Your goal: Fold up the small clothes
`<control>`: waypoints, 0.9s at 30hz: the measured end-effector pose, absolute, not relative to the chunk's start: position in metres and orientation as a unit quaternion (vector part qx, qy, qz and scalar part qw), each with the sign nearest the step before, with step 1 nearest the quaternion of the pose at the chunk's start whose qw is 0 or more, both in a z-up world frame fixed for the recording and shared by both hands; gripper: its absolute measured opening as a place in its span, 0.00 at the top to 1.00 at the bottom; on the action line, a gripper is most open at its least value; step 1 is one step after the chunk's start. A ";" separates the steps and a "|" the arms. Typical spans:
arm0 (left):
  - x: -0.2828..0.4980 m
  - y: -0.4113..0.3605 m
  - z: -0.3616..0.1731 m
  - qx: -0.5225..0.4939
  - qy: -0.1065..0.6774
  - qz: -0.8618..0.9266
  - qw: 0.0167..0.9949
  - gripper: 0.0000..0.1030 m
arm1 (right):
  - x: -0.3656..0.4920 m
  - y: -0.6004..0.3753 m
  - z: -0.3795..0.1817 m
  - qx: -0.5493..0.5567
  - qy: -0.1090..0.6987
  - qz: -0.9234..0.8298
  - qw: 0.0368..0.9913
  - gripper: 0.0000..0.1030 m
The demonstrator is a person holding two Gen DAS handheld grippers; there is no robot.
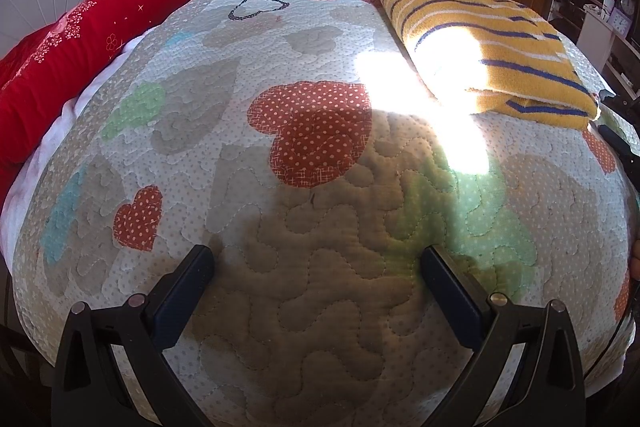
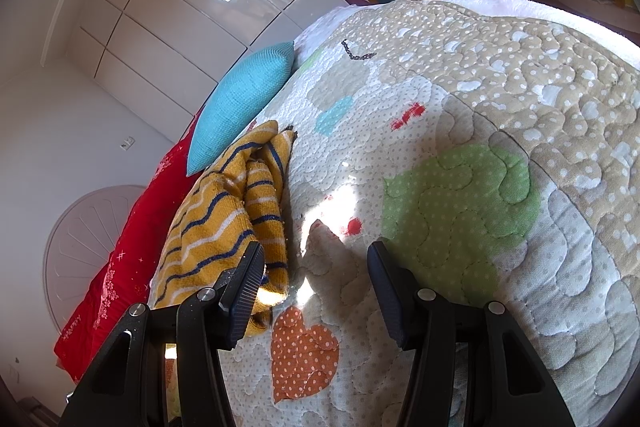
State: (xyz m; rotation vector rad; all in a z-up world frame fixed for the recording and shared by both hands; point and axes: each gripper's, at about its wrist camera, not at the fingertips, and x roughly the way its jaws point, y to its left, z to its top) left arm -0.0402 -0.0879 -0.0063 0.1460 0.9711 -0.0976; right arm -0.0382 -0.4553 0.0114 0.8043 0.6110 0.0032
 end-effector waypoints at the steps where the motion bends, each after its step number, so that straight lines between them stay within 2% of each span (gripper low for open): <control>1: -0.040 -0.088 -0.006 0.070 0.466 -0.047 0.881 0.00 | -0.038 -0.455 0.011 0.385 0.293 0.002 0.875 0.44; 21: -0.040 -0.088 -0.007 0.070 0.462 -0.048 0.883 0.00 | -0.039 -0.456 0.011 0.390 0.289 0.002 0.874 0.44; 27: -0.027 -0.083 -0.008 0.036 0.482 -0.061 0.873 0.00 | -0.039 -0.453 0.012 0.385 0.294 -0.004 0.875 0.45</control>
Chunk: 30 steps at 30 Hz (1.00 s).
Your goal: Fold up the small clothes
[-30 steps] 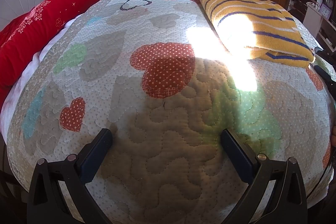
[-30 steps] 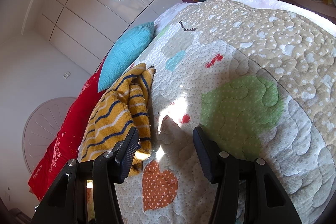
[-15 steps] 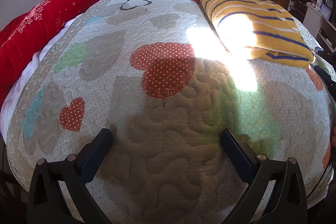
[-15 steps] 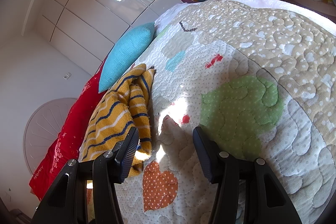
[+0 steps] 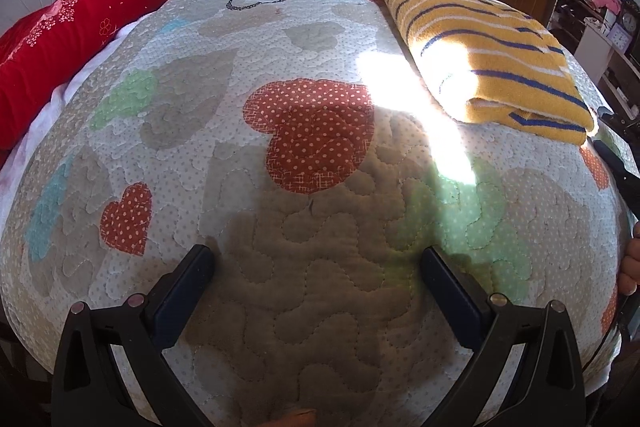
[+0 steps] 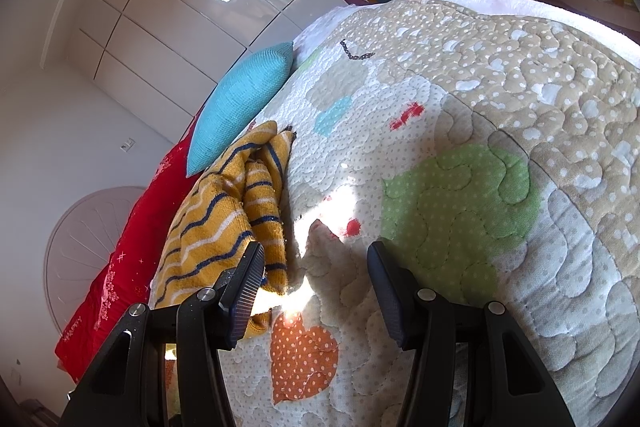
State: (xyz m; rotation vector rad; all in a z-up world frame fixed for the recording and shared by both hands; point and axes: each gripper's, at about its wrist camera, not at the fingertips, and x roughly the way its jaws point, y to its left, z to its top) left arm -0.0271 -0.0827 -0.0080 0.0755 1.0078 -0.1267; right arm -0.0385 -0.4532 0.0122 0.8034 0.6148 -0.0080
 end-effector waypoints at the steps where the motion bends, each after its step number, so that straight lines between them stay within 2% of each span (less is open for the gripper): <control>1: -0.026 -0.083 -0.008 0.034 0.485 -0.061 0.872 0.00 | -0.037 -0.452 0.012 0.383 0.296 -0.005 0.875 0.45; 7: -0.025 -0.085 -0.007 0.041 0.489 -0.065 0.869 0.00 | -0.033 -0.438 0.023 0.355 0.343 -0.049 0.869 0.45; 10: -0.030 -0.081 -0.006 0.041 0.497 -0.083 0.863 0.00 | -0.055 -0.412 0.046 0.321 0.343 -0.059 0.881 0.34; 17: -0.042 -0.078 -0.005 0.025 0.489 -0.075 0.869 0.00 | -0.090 -0.341 0.078 0.209 0.355 -0.101 0.906 0.27; 25: -0.058 -0.071 -0.003 0.015 0.506 -0.090 0.858 0.00 | -0.093 -0.303 0.057 0.139 0.401 -0.102 0.900 0.26; 30: -0.062 -0.074 -0.004 0.019 0.502 -0.080 0.861 0.00 | -0.086 -0.296 0.037 0.141 0.440 -0.094 0.882 0.25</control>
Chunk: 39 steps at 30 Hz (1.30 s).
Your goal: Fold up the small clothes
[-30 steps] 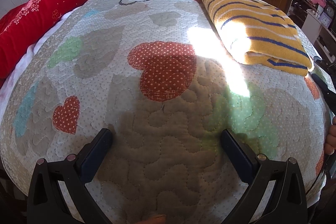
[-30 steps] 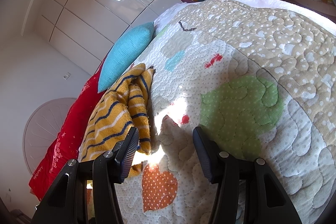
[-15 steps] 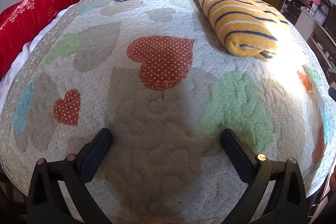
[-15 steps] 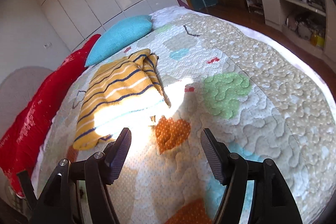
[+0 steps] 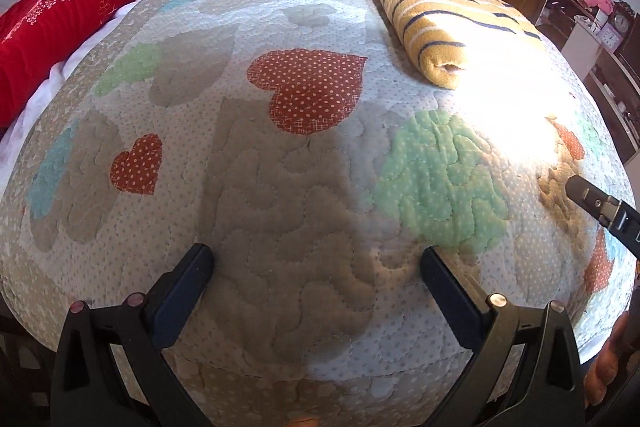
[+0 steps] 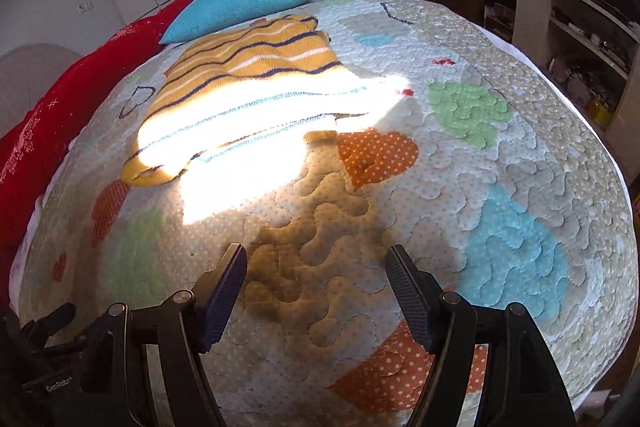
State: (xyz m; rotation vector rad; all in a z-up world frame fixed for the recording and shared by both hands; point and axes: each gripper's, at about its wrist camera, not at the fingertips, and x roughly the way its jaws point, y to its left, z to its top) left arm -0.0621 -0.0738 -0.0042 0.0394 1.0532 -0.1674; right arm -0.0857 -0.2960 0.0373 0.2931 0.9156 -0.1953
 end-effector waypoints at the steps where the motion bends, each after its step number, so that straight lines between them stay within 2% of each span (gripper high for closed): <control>1: -0.062 -0.074 -0.004 0.021 0.502 -0.079 0.861 0.00 | -0.085 -0.295 0.035 0.141 0.443 -0.097 0.880 0.24; 17: -0.063 -0.078 -0.006 0.036 0.503 -0.077 0.860 0.00 | -0.075 -0.272 0.021 0.067 0.452 -0.117 0.882 0.09; 39: -0.067 -0.077 -0.006 0.035 0.486 -0.075 0.870 0.00 | -0.076 -0.264 0.015 0.045 0.441 -0.130 0.887 0.03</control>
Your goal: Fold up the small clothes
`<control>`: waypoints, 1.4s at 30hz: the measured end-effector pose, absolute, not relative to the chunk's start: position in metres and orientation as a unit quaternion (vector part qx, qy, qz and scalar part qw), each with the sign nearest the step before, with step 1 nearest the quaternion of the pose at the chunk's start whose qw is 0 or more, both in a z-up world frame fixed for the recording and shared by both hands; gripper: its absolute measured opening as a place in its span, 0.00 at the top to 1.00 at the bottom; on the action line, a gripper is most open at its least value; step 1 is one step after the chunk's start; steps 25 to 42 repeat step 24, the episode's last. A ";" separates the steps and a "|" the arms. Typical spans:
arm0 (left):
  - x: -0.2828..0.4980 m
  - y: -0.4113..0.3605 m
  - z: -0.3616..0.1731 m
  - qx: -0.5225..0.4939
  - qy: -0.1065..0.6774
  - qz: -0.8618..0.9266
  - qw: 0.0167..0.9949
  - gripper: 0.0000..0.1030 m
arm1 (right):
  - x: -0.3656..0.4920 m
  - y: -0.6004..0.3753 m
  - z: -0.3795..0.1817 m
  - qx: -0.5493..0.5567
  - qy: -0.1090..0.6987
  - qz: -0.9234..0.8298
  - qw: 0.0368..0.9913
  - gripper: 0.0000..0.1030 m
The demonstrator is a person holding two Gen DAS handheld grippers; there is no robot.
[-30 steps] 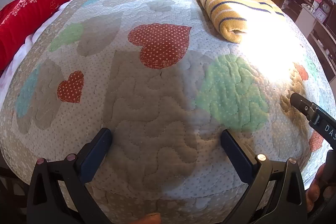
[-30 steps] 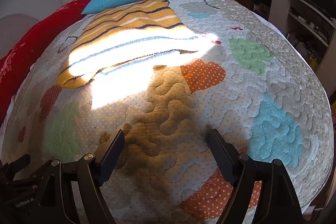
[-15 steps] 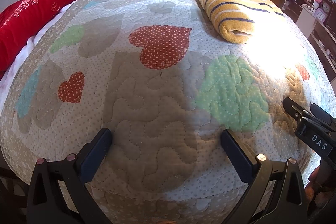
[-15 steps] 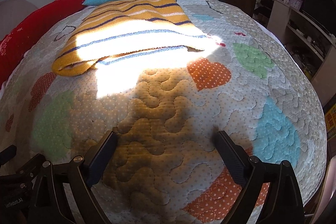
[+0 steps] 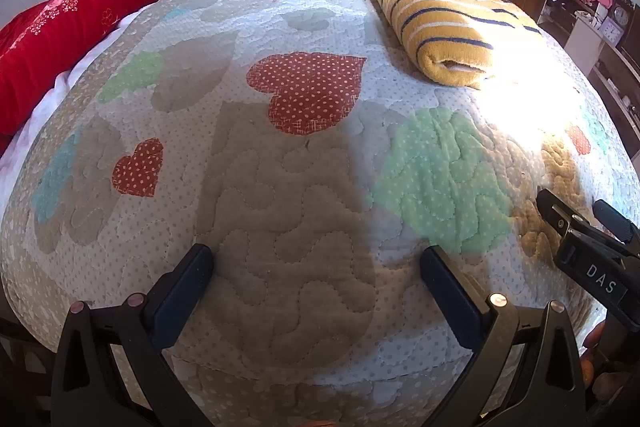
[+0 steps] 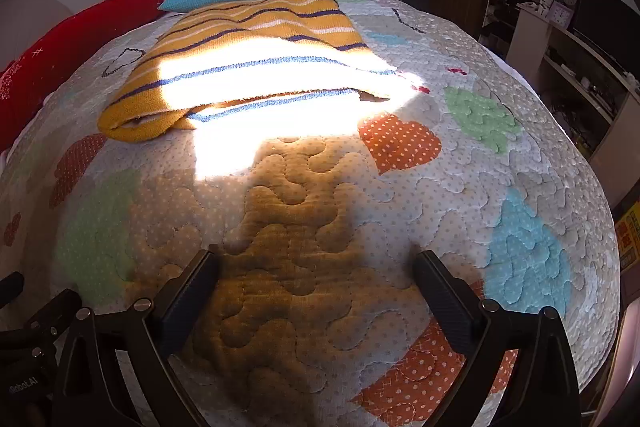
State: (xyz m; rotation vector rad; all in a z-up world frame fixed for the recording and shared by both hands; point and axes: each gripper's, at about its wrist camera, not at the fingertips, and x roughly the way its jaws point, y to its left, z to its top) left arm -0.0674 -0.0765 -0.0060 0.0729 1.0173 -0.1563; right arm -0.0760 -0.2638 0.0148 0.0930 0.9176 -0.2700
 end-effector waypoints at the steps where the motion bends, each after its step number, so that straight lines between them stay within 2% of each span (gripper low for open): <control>1: -0.068 -0.076 -0.006 0.035 0.485 -0.075 0.870 0.00 | -0.076 -0.263 0.015 0.044 0.441 -0.130 0.887 0.03; 14: -0.070 -0.073 -0.006 0.032 0.479 -0.078 0.874 0.00 | -0.086 -0.270 0.034 0.067 0.415 -0.130 0.898 0.02; 42: -0.071 -0.073 -0.007 0.036 0.477 -0.079 0.875 0.00 | -0.087 -0.258 0.028 0.052 0.421 -0.114 0.899 0.02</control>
